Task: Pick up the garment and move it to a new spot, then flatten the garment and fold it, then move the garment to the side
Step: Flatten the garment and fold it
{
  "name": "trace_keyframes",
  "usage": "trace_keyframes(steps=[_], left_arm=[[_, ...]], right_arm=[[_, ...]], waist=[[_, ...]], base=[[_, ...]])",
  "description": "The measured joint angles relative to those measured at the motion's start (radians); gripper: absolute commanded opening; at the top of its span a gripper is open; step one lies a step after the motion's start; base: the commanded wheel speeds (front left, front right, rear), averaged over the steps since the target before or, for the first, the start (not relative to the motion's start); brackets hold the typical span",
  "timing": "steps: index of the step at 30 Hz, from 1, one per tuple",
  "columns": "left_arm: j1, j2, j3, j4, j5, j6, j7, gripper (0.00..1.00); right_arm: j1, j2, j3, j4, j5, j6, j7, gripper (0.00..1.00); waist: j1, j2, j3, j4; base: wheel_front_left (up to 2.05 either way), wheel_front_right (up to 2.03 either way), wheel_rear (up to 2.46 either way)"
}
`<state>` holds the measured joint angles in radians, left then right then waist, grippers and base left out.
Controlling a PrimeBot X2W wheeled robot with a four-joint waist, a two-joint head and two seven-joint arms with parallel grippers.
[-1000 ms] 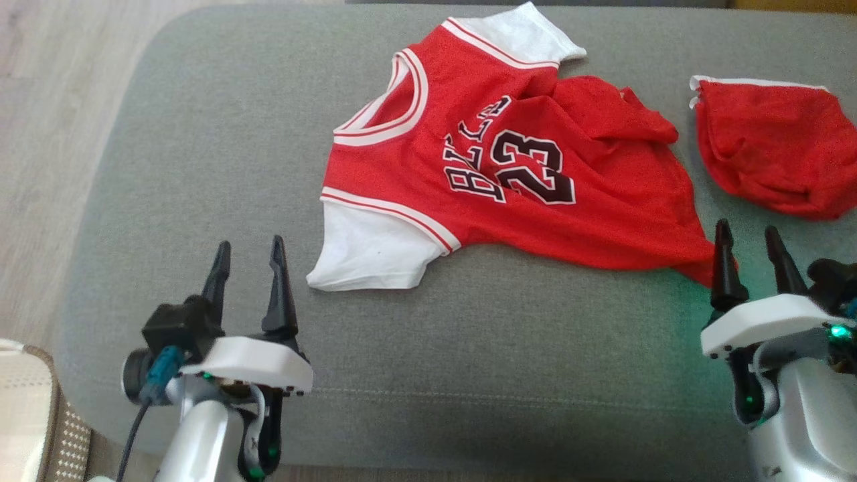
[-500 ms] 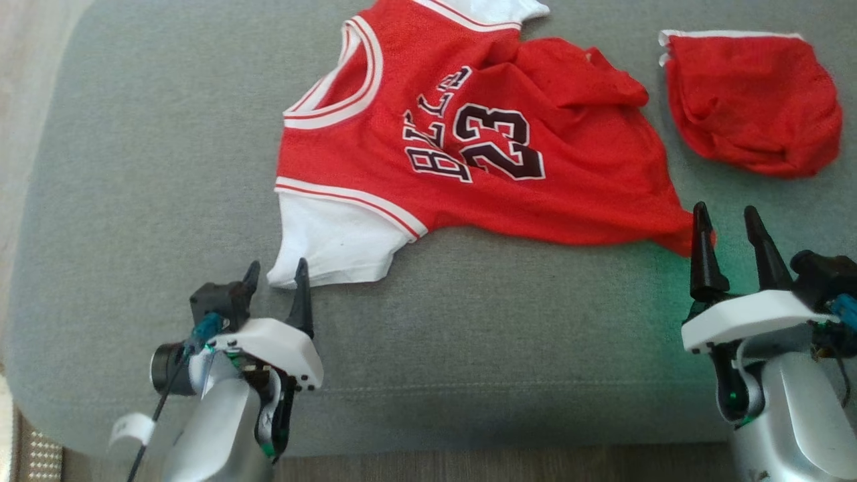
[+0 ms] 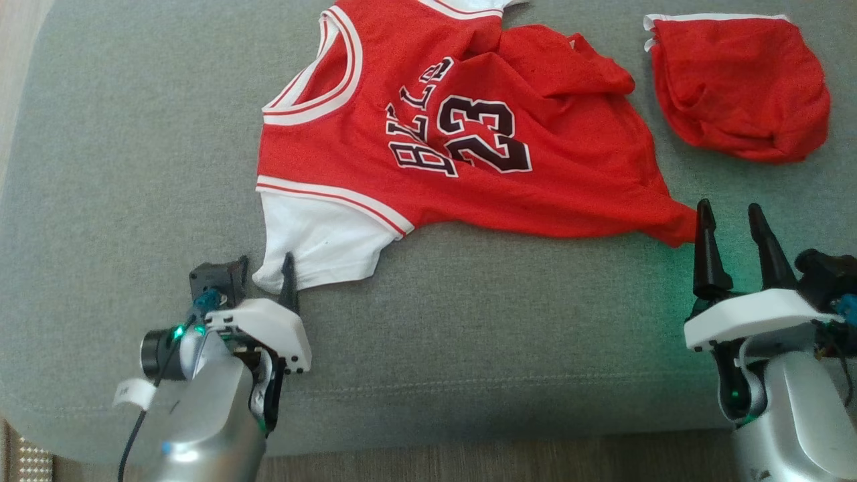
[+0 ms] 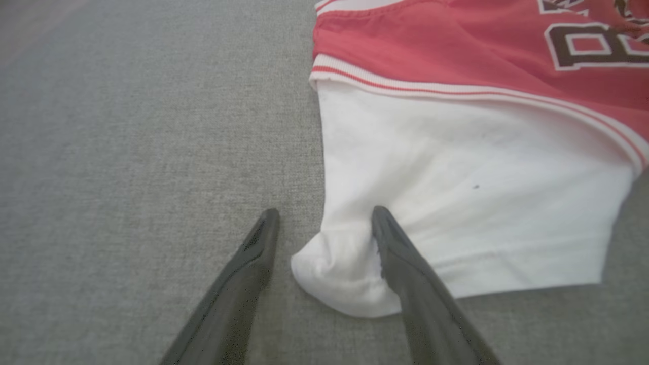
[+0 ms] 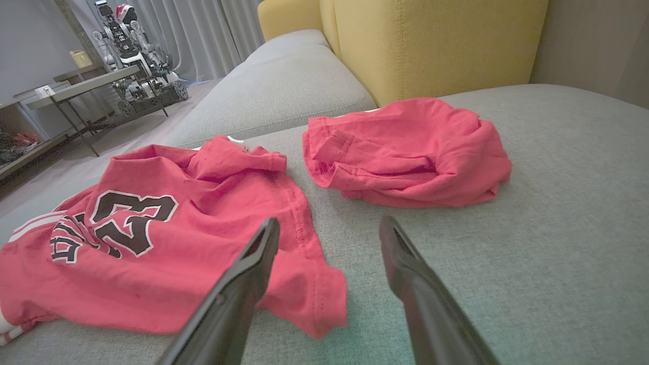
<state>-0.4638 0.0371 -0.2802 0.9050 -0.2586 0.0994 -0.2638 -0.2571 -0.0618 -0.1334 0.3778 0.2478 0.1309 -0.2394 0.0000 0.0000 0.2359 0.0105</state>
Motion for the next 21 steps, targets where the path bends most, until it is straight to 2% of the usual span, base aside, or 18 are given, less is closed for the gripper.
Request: trace_keyframes(steps=[1, 4, 10, 21], left_arm=[[-0.006, 0.0, -0.003, 0.007, -0.001, -0.005, -0.002, 0.0], [-0.022, -0.001, -0.016, 0.026, -0.005, -0.025, -0.002, 0.0], [-0.007, -0.004, -0.018, -0.016, -0.021, -0.024, 0.007, 0.0], [0.11, -0.005, 0.105, -0.41, -0.043, -0.001, 0.007, 0.0]], right_arm=[[0.0, 0.0, -0.004, 0.0, 0.0, 0.0, 0.0, 1.0], [0.0, 0.0, -0.014, 0.002, 0.0, 0.0, 0.0, 1.0], [0.0, 0.001, -0.023, 0.02, -0.002, 0.0, 0.0, 1.0], [0.002, 0.007, -0.025, 0.081, -0.001, 0.0, 0.003, 1.0]], waist=[[0.0, 0.0, 0.0, 0.002], [0.0, 0.0, -0.002, 0.008], [0.0, 0.0, -0.017, 0.019], [0.0, 0.0, -0.059, 0.043]], base=[[0.0, 0.0, 0.0], [0.0, 0.0, 0.0], [0.0, 0.0, 0.0], [0.0, 0.0, 0.0]])
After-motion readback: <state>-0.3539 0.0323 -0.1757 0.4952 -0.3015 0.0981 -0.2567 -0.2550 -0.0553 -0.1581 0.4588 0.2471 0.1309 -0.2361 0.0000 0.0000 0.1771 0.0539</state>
